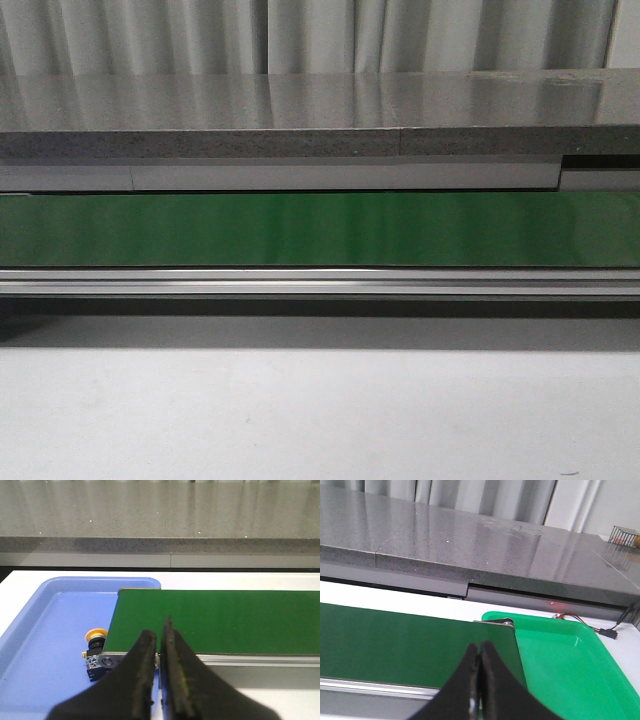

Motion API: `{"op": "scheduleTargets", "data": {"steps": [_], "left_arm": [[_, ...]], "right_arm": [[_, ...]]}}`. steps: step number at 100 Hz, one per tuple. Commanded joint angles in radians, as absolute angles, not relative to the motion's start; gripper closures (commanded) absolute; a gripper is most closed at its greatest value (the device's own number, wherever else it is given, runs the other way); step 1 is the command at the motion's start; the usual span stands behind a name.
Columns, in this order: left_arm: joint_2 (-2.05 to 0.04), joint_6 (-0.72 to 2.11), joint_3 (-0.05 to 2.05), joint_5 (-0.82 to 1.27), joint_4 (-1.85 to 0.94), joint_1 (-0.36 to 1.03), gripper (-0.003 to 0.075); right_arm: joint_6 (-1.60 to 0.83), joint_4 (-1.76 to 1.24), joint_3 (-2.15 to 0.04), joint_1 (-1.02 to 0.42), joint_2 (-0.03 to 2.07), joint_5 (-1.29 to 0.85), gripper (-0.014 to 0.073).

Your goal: Move button from right to left

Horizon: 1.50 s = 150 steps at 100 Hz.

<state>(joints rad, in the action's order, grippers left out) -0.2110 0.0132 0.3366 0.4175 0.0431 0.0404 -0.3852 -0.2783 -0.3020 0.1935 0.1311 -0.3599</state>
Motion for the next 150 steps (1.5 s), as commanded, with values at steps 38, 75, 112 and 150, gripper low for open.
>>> {"op": "scheduleTargets", "data": {"steps": [38, 75, 112, 150], "left_arm": [[-0.184, 0.012, 0.302, 0.211, 0.112, 0.050, 0.0715], [-0.001, 0.000, 0.062, 0.061, 0.118, 0.118, 0.0715], [0.041, 0.000, -0.038, 0.011, 0.101, 0.109, 0.0715], [0.041, 0.000, -0.039, 0.015, 0.091, 0.109, 0.0715]], "right_arm": [[-0.394, -0.289, -0.327, 0.192, 0.141, -0.277, 0.0662], [-0.394, -0.289, -0.327, 0.192, 0.141, -0.277, 0.0662], [-0.394, -0.289, -0.327, 0.192, 0.141, -0.277, 0.0662], [-0.394, -0.289, -0.327, 0.192, 0.141, -0.277, 0.0662]]}}
